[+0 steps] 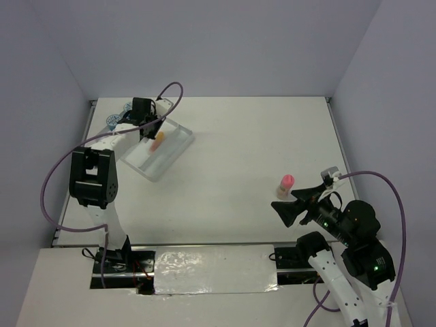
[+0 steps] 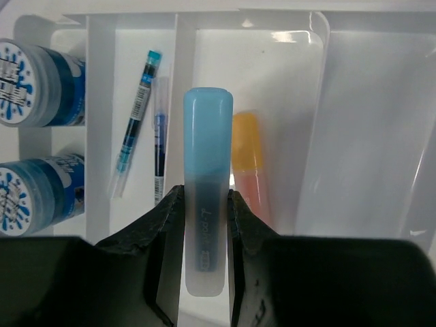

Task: Sort the stationery into containers
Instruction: Place the stationery in the storage box, then pick up the stationery from the center of the board.

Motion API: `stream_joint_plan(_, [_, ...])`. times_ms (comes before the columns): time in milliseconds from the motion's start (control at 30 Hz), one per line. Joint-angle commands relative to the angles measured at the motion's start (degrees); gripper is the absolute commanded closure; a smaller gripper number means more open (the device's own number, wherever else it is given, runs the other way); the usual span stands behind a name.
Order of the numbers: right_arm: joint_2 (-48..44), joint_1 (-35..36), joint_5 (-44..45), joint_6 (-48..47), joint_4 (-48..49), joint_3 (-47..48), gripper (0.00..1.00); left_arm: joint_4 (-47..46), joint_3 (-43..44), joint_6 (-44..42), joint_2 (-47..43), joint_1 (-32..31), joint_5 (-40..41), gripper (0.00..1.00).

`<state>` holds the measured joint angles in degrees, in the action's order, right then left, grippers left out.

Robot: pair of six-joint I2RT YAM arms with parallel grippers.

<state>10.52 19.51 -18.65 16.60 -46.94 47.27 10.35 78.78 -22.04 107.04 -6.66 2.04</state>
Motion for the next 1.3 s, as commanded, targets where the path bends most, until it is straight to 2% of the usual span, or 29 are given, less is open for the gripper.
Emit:
stream_joint_plan(0, [1.43, 0.18, 0.37, -1.04, 0.88, 1.51, 0.00, -0.77, 2.60, 1.83, 2.55, -0.55, -4.07, 0.69])
stream_joint_plan(33, [1.60, 0.09, 0.46, -0.78, 0.97, 1.51, 0.00, -1.03, 2.69, 2.09, 2.99, -0.46, -3.80, 0.43])
stream_joint_plan(100, [1.87, 0.09, 0.55, -0.52, 1.23, 1.16, 0.00, -1.30, 2.69, 2.62, 3.70, -0.38, -3.19, 0.39])
stream_joint_plan(133, [1.87, 0.09, 0.64, -0.34, 1.58, 0.99, 0.00, -1.47, 2.60, 2.79, 3.70, -0.20, -3.27, 0.33])
stream_joint_plan(167, [1.96, 0.09, 0.72, 0.09, 1.76, 0.46, 0.00, -2.26, 1.91, 3.14, 3.26, -0.11, -3.45, 0.23])
stream_joint_plan(200, [2.13, 0.09, 0.73, 0.36, 2.02, 0.20, 0.00, -2.70, 1.55, 3.23, 2.74, -0.11, -3.36, 0.01])
stream_joint_plan(367, [4.76, 0.09, 3.44, 2.82, 2.55, -0.68, 0.00, -2.53, 2.07, 6.91, -2.36, -0.20, -2.31, 0.01])
stream_joint_plan(400, [5.46, 0.09, 5.62, 3.61, 2.03, -0.68, 0.00, -1.92, 2.77, 8.58, -3.50, -0.37, -0.31, 0.01])
stream_joint_plan(433, [6.17, 0.18, 11.56, 5.44, 1.68, -0.77, 0.00, -0.95, 4.87, 12.16, -5.77, -0.55, 0.50, 0.01])
stream_joint_plan(500, [9.50, 0.18, 18.27, 8.60, 0.80, -0.68, 0.00, 3.59, 7.77, 16.31, -8.07, -0.73, -1.15, 0.01])
stream_joint_plan(533, [12.13, 0.18, 24.92, 9.67, 0.53, -0.07, 0.00, 5.28, 10.31, 21.38, -10.43, -0.64, -3.25, 0.01])
stream_joint_plan(600, [14.86, 0.18, 30.05, 10.99, 1.49, -0.07, 0.00, 8.63, 10.52, 28.52, -15.34, -0.64, -6.07, 0.01])
stream_joint_plan(667, [19.52, 0.09, 36.13, 11.00, 2.72, -0.51, 0.00, 8.11, 7.54, 38.10, -20.10, -0.64, -10.29, 0.01])
stream_joint_plan(700, [21.54, 0.18, 37.89, 11.00, 2.99, -0.77, 0.00, 6.28, 2.91, 43.96, -25.25, -0.64, -11.87, 0.01])
stream_joint_plan(733, [25.21, 0.09, 40.25, 11.17, 3.43, -1.38, 0.00, 5.39, 0.61, 46.10, -27.92, -0.64, -16.67, 0.01])
stream_joint_plan(867, [31.83, 0.18, 42.64, 11.17, 9.38, -4.63, 0.01, 0.81, -12.84, 47.36, -39.78, -2.39, -24.01, 0.01])
stream_joint_plan(1000, [35.00, 0.18, 41.68, 10.65, 14.32, -7.62, 0.05, 4.41, -20.84, 39.82, -49.89, -7.57, -19.72, 0.01])
stream_joint_plan(1133, [39.04, 0.18, 43.70, 10.47, 19.41, -9.03, 0.08, 7.49, -21.30, 36.99, -51.50, -12.75, -17.60, 0.01])
stream_joint_plan(1267, [44.13, 0.18, 43.79, 10.47, 22.94, -10.52, 0.16, 5.30, -22.18, 38.12, -50.97, -13.30, -22.42, 0.01])
